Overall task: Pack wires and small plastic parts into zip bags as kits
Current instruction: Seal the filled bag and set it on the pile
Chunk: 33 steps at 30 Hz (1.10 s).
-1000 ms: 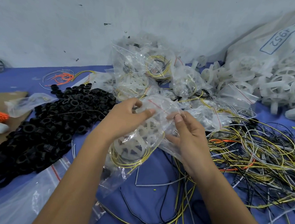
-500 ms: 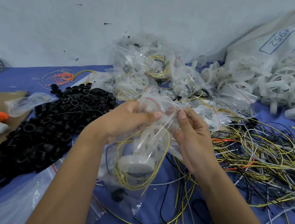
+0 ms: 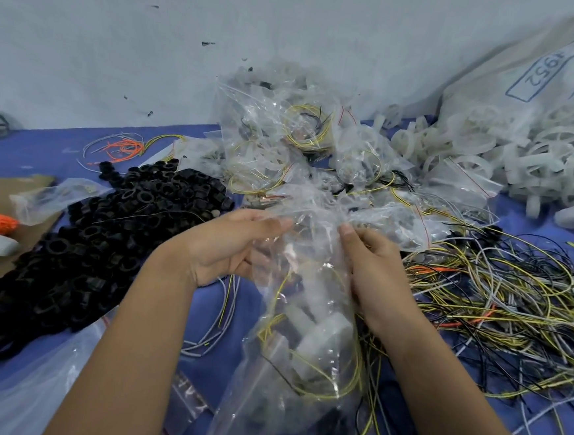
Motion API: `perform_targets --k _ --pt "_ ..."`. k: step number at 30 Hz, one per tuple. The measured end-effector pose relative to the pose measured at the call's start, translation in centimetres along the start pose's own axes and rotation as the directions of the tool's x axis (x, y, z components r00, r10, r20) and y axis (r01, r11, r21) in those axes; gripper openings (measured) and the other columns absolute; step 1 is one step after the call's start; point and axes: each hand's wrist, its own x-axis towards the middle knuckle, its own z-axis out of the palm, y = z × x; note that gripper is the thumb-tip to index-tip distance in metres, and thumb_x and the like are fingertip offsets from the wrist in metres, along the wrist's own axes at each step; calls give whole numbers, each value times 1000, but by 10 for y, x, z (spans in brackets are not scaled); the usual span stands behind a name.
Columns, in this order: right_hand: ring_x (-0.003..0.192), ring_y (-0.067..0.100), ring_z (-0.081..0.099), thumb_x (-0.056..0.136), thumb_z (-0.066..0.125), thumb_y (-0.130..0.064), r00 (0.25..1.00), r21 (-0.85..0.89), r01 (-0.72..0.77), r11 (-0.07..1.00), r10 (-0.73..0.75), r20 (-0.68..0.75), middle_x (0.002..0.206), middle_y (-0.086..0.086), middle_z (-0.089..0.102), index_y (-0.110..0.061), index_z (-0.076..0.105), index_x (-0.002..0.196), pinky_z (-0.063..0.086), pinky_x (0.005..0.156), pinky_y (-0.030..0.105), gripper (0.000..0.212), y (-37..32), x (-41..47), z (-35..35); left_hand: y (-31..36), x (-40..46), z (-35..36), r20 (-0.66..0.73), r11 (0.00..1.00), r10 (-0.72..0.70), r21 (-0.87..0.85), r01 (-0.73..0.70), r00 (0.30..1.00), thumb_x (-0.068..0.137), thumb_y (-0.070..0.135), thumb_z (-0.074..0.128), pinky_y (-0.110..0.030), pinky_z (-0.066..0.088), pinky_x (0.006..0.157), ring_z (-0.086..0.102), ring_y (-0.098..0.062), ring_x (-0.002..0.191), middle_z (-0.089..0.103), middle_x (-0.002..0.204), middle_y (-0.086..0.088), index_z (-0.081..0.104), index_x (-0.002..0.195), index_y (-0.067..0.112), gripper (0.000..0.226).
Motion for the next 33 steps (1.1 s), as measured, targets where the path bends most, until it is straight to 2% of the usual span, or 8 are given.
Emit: perform_targets --k 4,7,13,20,23,25,29,33 --pt "67 29 51 96 65 -42 998 37 -62 997 60 35 75 14 61 -6 70 87 43 65 45 37 -2 0 -1 2 -6 -21 11 998 37 46 -38 999 82 36 82 -29 59 55 76 -26 82 74 99 -16 70 112 8 43" --pt "77 35 46 96 68 -32 992 188 -115 975 101 81 84 21 58 2 66 90 36 72 48 34 -1 1 -4 3 -12 -35 51 991 106 78 -110 993 85 25 76 -24 58 54 70 -16 65 71 81 -10 69 91 9 19" --pt "69 18 71 88 68 -10 975 440 -116 891 17 224 80 9 74 -11 76 80 59 63 29 12 -6 6 -11 3 -26 -58 138 975 191 90 -205 972 82 10 72 -16 47 46 54 -9 49 59 62 -4 64 65 21 21" --pt "60 19 59 95 69 -17 997 179 -5 984 -10 83 78 13 69 -13 75 87 47 53 30 11 2 4 -3 4 -24 -63 -124 874 88 485 -17 988 71 3 86 -20 42 48 49 -15 53 60 65 -12 59 76 5 27" --pt "60 15 62 92 73 -15 993 88 106 990 -110 36 77 10 72 -16 77 87 50 50 24 7 4 4 0 10 -19 -55 -210 836 154 548 -14 965 74 -16 80 -32 54 71 62 -23 73 69 83 -15 65 85 4 28" --pt "59 9 61 90 75 -13 982 48 183 982 -185 40 74 2 73 -23 79 84 47 52 19 12 5 2 4 17 -12 -40 -239 780 289 620 -84 927 77 -9 82 -32 51 82 64 -18 83 71 89 -6 68 88 11 26" --pt "77 7 70 89 76 -12 953 -20 297 955 -295 74 84 -4 78 -31 81 84 53 70 20 20 4 1 7 19 6 11 -166 679 471 695 -236 866 81 29 85 -16 46 76 62 2 83 70 90 13 72 92 22 18" --pt "66 8 64 87 79 -15 966 48 250 967 -252 61 79 2 77 -25 82 86 52 62 20 10 3 0 4 9 17 36 -73 601 491 749 -277 868 82 32 85 -17 52 77 67 -7 89 71 95 6 72 94 20 21"
